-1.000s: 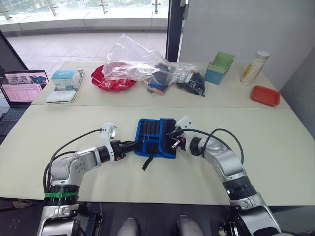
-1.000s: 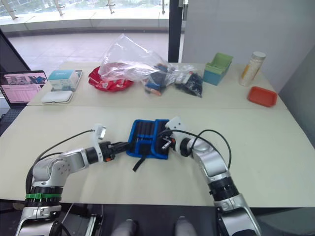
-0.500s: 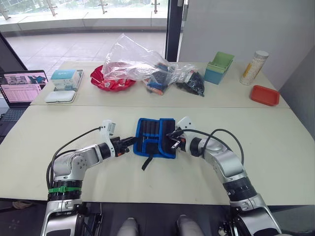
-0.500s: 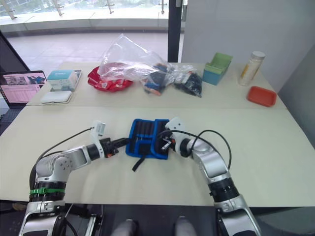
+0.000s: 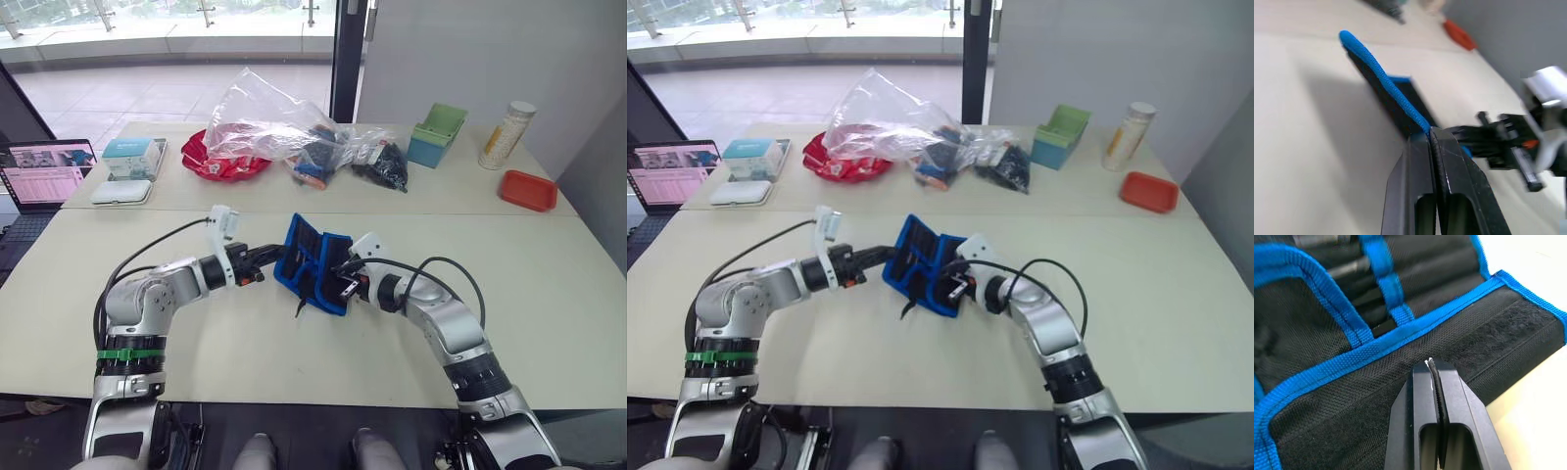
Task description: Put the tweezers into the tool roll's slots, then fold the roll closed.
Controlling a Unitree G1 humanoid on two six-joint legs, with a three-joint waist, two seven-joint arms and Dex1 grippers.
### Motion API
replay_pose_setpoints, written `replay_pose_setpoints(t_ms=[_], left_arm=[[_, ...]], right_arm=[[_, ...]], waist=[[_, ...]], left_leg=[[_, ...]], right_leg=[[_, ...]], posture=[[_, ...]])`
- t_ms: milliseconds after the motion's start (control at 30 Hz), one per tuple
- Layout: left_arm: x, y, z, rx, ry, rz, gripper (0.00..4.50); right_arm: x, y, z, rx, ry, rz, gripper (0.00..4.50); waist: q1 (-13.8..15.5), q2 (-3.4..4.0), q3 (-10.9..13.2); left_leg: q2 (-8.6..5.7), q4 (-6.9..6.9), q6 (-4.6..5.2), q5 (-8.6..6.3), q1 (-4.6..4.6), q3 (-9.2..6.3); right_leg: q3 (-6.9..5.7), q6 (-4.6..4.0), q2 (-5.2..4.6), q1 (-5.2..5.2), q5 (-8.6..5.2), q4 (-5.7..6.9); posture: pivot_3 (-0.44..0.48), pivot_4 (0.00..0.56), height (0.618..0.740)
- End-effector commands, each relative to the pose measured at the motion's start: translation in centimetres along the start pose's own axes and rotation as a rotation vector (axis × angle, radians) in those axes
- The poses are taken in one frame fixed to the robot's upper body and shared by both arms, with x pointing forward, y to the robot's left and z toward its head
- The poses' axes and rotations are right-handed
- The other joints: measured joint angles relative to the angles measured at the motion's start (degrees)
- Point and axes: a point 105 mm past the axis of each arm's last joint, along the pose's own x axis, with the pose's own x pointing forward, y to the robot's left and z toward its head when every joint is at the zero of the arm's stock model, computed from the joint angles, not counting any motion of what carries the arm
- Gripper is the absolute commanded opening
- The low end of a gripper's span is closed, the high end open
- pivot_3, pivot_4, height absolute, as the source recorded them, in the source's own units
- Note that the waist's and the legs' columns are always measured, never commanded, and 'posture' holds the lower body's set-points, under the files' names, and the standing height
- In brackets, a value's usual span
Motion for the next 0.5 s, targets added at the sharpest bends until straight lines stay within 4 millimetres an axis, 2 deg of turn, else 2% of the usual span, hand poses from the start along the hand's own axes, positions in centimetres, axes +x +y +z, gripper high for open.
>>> replay_pose_setpoints(t_ms=[33, 233, 367, 500], left_arm=[[1.6, -1.4, -0.2, 0.04, 0.014, -0.078, 0.01], [5.1, -0.4, -3.2, 0.032, 0.106, -0.048, 0.01], [6.5, -0.3, -4.2, 0.012, 0.123, -0.05, 0.01], [7.2, -0.9, -5.6, -0.012, 0.166, -0.063, 0.01]], right_arm=[[-0.1, 0.2, -2.1, 0.028, 0.085, -0.007, 0.0], [-0.4, -0.2, -2.0, 0.039, 0.079, -0.028, 0.0], [-0.8, -0.7, -1.4, 0.058, 0.052, -0.059, 0.0], [-1.4, -1.6, 0.0, 0.111, -0.017, -0.099, 0.0]], waist=[[0.0, 0.0, 0.0], [0.4, -0.04, 0.0], [0.4, -0.04, 0.0], [0.4, -0.04, 0.0]], left_leg=[[0.0, 0.0, 0.0, 0.0, 0.01, 0.0], [-0.03, 0.07, 0.0, 0.0, 0.0, -0.01], [-0.04, 0.08, 0.0, 0.0, 0.0, 0.0], [-0.05, 0.11, 0.0, 0.01, -0.02, -0.01]], right_leg=[[0.0, 0.0, 0.0, 0.0, 0.0, 0.02], [-0.01, 0.0, -0.02, 0.06, 0.0, -0.01], [-0.01, 0.0, -0.02, 0.07, 0.0, -0.01], [-0.01, 0.01, -0.04, 0.08, 0.0, -0.01]], posture=[[0.0, 0.15, 0.74], [0.0, 0.15, 0.74], [0.0, 0.15, 0.74], [0.0, 0.15, 0.74]])
